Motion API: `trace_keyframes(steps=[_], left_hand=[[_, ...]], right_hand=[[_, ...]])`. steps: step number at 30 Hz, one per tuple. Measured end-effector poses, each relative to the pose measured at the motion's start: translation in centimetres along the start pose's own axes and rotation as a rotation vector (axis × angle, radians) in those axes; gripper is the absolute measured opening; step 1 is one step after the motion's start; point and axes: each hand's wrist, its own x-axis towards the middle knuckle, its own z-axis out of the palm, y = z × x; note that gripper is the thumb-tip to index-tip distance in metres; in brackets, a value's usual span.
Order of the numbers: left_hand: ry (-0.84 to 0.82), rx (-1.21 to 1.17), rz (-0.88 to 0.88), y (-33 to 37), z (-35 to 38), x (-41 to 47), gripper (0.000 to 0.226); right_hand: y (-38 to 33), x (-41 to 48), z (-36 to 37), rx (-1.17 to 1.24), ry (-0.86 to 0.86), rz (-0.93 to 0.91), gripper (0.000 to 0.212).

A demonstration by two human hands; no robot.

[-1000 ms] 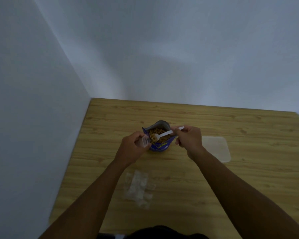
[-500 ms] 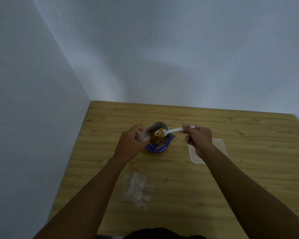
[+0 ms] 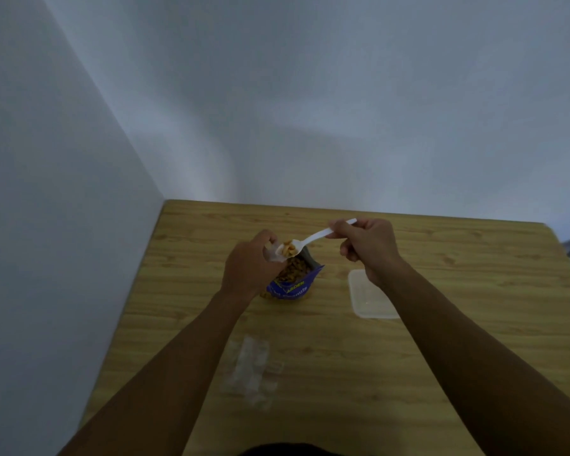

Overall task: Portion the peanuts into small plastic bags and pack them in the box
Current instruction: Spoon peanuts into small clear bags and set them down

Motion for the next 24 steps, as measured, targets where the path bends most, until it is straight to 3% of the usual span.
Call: trace_keyframes(steps=[6, 9, 17, 20, 24], left_hand=[[0.028, 0.039, 0.011, 1.3, 0.5, 0.4, 0.028], [0.013, -0.007, -0.043, 1.6, 0.9, 0.6, 0.030], [0.051, -0.132, -0.108, 0.0, 1.1, 0.1, 0.020], [0.064, -0.158, -0.133, -0.5, 1.2, 0.0, 0.023], [0.071, -0.182, -0.175, -1.0, 1.0, -0.3, 0.024]], right_hand=[[-0.9, -0.3, 1.6, -0.147, -0.034, -0.110, 0.011], [-1.3, -0.4, 2.6, -0.270, -0.062, -0.250, 0.010], [-2.3, -0.5, 2.3, -0.535, -0.311, -0.598, 0.005], [-2.5, -0.4, 2.2, -0.497, -0.338, -0.634, 0.008], [-2.8, 0.0, 1.7, -0.362, -0.239, -0.630, 0.008]])
